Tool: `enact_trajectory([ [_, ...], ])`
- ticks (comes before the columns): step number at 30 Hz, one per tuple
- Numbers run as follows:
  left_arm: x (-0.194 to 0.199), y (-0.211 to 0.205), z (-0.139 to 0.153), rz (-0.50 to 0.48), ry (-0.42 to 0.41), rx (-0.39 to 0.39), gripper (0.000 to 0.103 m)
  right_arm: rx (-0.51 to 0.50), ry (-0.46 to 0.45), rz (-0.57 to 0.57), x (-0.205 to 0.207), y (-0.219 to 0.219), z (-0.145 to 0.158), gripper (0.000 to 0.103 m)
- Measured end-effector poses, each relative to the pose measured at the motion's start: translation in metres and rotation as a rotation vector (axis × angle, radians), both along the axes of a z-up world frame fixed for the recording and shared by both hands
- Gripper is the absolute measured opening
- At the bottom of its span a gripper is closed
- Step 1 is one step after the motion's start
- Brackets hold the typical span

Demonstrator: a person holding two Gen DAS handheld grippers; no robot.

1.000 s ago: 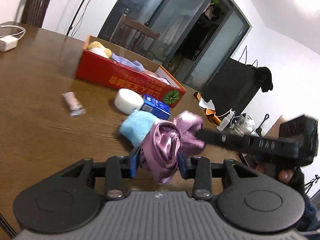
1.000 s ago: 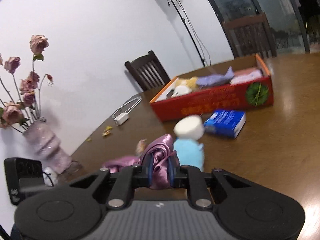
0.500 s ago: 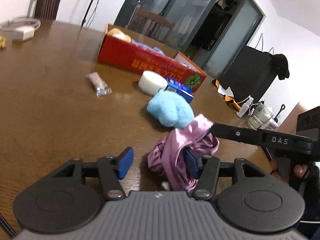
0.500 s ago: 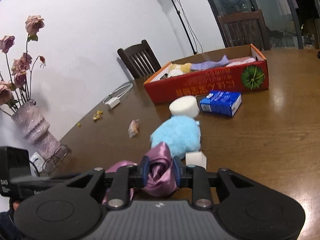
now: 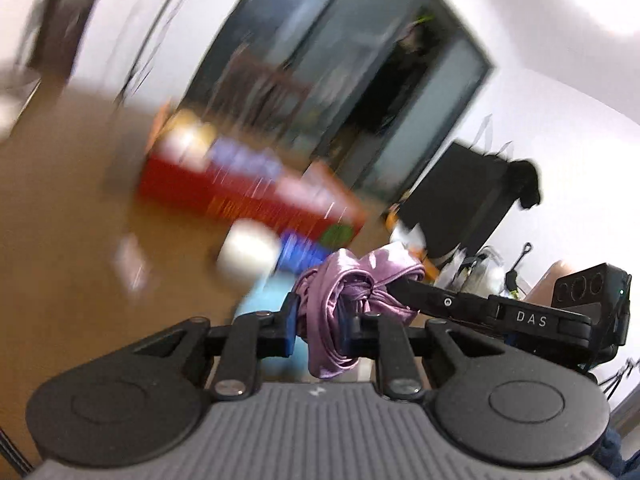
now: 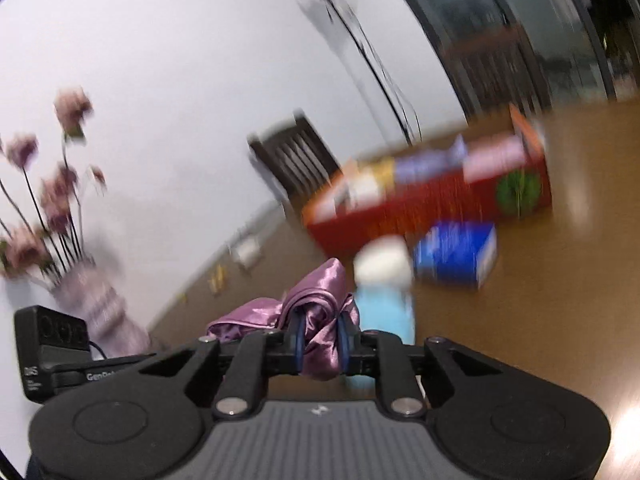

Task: Organize soft objects
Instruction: 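Carry the pink scrunchie into the box and open the right gripper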

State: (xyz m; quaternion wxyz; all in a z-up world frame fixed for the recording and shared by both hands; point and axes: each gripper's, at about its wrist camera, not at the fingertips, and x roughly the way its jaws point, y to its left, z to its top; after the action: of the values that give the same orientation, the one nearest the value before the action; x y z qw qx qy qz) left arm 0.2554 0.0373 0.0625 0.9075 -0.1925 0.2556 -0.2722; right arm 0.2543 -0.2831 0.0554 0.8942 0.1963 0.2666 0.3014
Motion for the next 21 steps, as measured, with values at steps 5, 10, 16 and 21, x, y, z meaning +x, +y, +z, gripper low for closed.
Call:
enact_trajectory([
  [5, 0.101, -0.046, 0.05, -0.052, -0.088, 0.079, 0.02, -0.043, -0.089, -0.092, 0.072, -0.028, 0.044, 0.016],
  [10, 0.208, -0.094, 0.041, -0.058, 0.043, 0.138, 0.02, -0.101, 0.01, -0.174, 0.172, -0.053, 0.044, 0.016],
  [16, 0.265, -0.124, -0.003, -0.091, 0.189, 0.236, 0.02, -0.269, 0.148, -0.209, 0.236, -0.053, 0.01, 0.02],
  [21, 0.277, -0.13, -0.02, -0.147, 0.201, 0.331, 0.02, -0.293, 0.044, -0.24, 0.228, -0.057, 0.024, 0.022],
])
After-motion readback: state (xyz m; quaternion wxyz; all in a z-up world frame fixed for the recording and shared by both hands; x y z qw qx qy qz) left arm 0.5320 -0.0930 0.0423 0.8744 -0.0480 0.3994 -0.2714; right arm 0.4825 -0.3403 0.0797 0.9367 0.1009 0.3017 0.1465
